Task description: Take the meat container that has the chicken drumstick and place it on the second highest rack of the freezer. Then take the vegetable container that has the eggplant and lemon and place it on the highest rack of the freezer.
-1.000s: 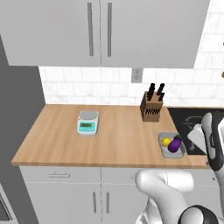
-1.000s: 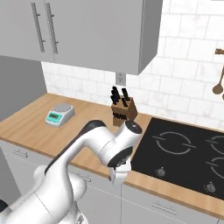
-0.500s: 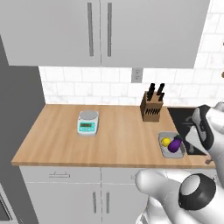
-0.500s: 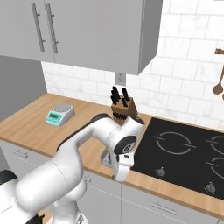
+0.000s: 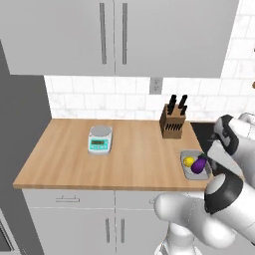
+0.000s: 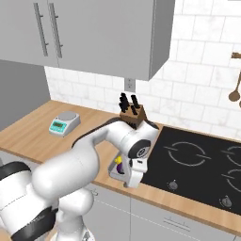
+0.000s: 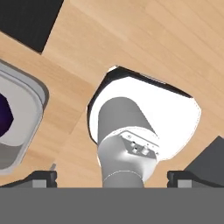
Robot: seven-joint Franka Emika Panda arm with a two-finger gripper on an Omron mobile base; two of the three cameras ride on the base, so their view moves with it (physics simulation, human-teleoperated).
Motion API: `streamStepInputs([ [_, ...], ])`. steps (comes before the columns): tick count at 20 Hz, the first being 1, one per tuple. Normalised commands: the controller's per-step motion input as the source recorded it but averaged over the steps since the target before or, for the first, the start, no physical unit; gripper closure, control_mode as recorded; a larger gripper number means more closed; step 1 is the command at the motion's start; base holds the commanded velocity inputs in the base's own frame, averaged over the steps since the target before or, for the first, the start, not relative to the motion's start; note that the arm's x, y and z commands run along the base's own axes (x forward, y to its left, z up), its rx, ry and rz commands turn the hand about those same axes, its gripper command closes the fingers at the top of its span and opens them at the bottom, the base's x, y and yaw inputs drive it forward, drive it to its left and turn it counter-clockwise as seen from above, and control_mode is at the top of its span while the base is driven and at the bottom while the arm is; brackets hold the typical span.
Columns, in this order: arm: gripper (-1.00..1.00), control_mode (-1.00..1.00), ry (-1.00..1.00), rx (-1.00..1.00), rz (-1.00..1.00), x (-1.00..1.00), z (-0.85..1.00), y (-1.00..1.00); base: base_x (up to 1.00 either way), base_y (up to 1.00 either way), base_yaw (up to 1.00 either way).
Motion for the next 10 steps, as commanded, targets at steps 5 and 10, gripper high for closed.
streamStepInputs([
  [5,-1.0,-1.0,-0.01,0.0,-0.02,0.09,-0.36,0.0,0.0,0.0,0.0],
  [10,-1.0,-1.0,0.01,0.0,0.0,0.18,-0.09,0.0,0.0,0.0,0.0],
])
